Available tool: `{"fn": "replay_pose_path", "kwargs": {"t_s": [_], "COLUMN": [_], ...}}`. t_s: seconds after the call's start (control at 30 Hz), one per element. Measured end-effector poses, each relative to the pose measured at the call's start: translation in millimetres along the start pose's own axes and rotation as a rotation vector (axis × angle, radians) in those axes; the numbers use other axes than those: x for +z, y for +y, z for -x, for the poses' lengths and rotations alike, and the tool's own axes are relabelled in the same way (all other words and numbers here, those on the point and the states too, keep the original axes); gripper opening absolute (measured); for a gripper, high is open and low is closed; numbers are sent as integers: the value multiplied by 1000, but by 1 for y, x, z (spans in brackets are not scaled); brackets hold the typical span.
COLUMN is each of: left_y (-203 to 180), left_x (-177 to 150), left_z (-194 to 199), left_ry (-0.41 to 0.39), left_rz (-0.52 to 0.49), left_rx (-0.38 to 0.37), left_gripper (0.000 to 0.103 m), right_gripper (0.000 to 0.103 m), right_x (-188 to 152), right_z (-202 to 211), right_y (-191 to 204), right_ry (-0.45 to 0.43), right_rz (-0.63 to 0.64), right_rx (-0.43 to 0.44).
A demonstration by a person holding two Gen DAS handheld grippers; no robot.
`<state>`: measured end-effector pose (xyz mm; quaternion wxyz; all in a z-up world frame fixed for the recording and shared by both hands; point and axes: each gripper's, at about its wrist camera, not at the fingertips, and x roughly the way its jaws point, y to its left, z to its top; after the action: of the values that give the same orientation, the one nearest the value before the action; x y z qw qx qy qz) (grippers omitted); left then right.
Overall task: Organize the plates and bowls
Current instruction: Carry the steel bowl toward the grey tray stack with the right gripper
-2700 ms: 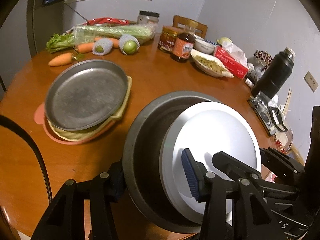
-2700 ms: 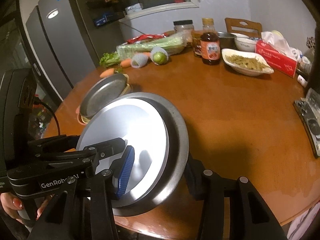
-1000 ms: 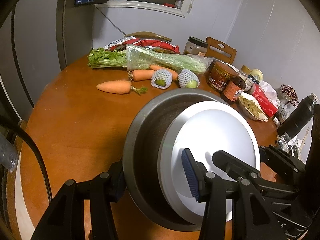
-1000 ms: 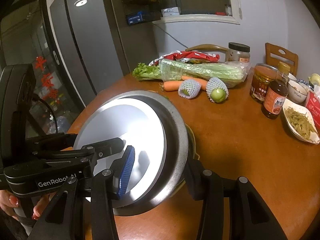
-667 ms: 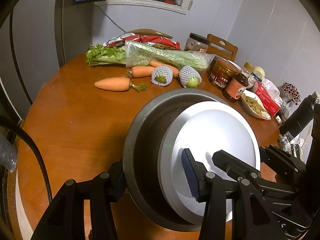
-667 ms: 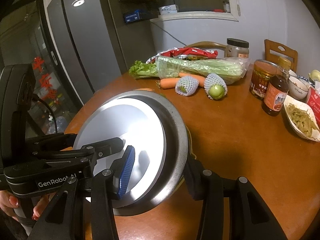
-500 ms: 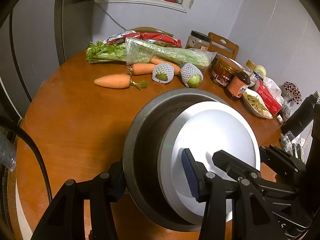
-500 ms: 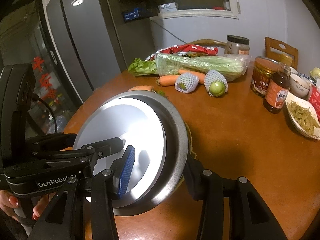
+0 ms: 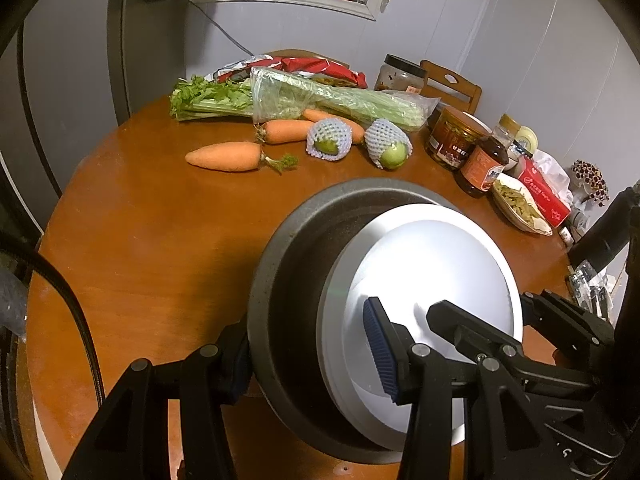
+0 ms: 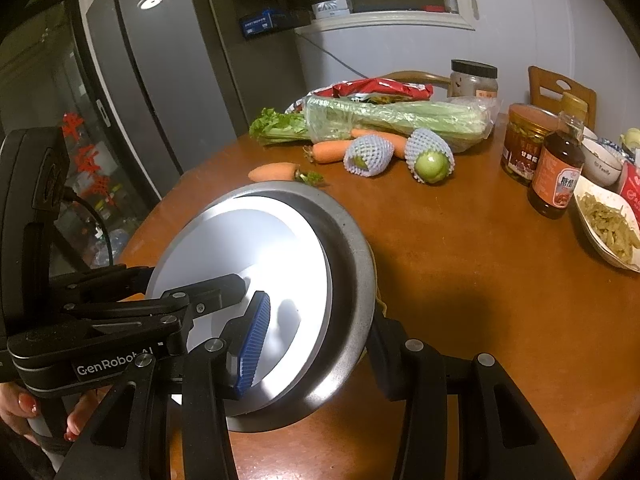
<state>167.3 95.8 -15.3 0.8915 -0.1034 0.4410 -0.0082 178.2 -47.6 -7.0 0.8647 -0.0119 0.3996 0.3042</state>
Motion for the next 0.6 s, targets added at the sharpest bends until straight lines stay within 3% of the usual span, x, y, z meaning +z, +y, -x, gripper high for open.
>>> {"fn": "replay_pose_path", "kwargs": {"t_s": [0.6], "left_y": [3], "left_x": [1], "left_z": [-5], "left_ry": [-1], "left_rz": [-1], "left_rx": [30], "left_gripper": [49], "right_gripper": [47], "right_x": [1], "right_z": [-4], "right_y": [5], "right_ry": [-6], "right_rz": [33], "right_rx": [-55]}}
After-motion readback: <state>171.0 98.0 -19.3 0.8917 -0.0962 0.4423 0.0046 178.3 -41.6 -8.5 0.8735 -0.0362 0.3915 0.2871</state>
